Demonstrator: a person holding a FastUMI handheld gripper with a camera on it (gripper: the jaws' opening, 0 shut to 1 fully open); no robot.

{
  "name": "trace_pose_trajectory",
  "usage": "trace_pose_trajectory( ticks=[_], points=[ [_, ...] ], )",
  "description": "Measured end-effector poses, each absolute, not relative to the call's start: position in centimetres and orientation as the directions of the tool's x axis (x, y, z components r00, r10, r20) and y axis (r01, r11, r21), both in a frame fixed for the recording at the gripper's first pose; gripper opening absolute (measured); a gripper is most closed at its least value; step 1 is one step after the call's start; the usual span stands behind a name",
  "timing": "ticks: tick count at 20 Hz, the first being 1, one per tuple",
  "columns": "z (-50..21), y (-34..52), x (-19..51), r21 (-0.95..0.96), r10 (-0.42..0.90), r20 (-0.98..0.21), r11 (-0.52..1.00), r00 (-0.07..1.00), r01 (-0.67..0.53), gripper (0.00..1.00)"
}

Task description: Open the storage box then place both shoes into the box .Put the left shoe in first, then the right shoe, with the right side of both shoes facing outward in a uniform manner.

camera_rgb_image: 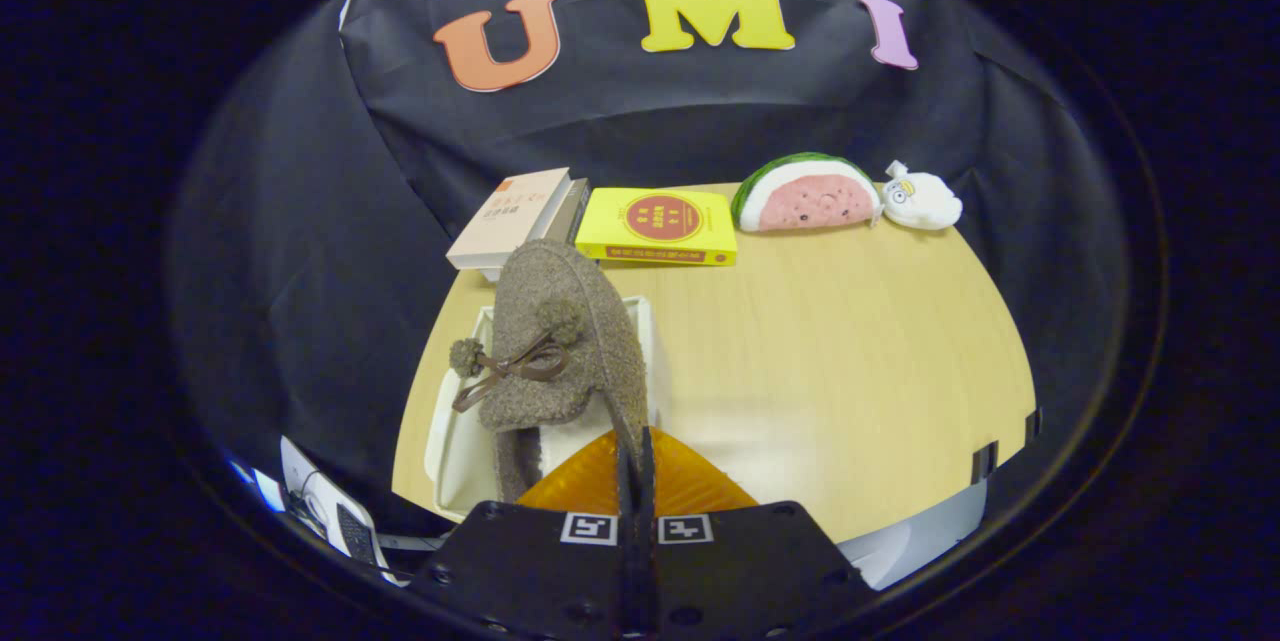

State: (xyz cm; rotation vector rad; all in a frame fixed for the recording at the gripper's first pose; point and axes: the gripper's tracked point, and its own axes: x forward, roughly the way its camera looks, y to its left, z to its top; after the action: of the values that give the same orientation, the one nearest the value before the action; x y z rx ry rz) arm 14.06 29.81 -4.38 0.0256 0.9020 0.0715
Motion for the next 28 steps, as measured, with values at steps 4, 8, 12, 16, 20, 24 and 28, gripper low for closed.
trace_pose_trajectory(
  ticks=[4, 8, 12, 16, 20, 24, 28],
  points=[
    [-7.9, 32.1, 15.3, 0.048, 0.068, -0.804, 0.998, 0.591, -0.049, 0.00],
    [-11.4, 31.6, 16.2, 0.008, 0.015, -0.830, 1.000, 0.557, -0.015, 0.00],
    [-12.3, 30.6, 16.2, -0.043, -0.035, -0.822, 0.999, 0.568, 0.000, 0.00],
    [-12.8, 30.3, 16.0, -0.089, -0.072, -0.820, 0.996, 0.568, -0.003, 0.00],
    [-13.1, 30.8, 15.8, -0.072, -0.047, -0.822, 0.997, 0.567, -0.023, 0.04],
    [-11.1, 31.0, 15.3, -0.035, -0.002, -0.771, 0.999, 0.637, -0.040, 0.24],
    [-8.1, 30.0, 14.0, -0.067, -0.014, -0.685, 0.997, 0.728, -0.044, 0.73]
  ],
)
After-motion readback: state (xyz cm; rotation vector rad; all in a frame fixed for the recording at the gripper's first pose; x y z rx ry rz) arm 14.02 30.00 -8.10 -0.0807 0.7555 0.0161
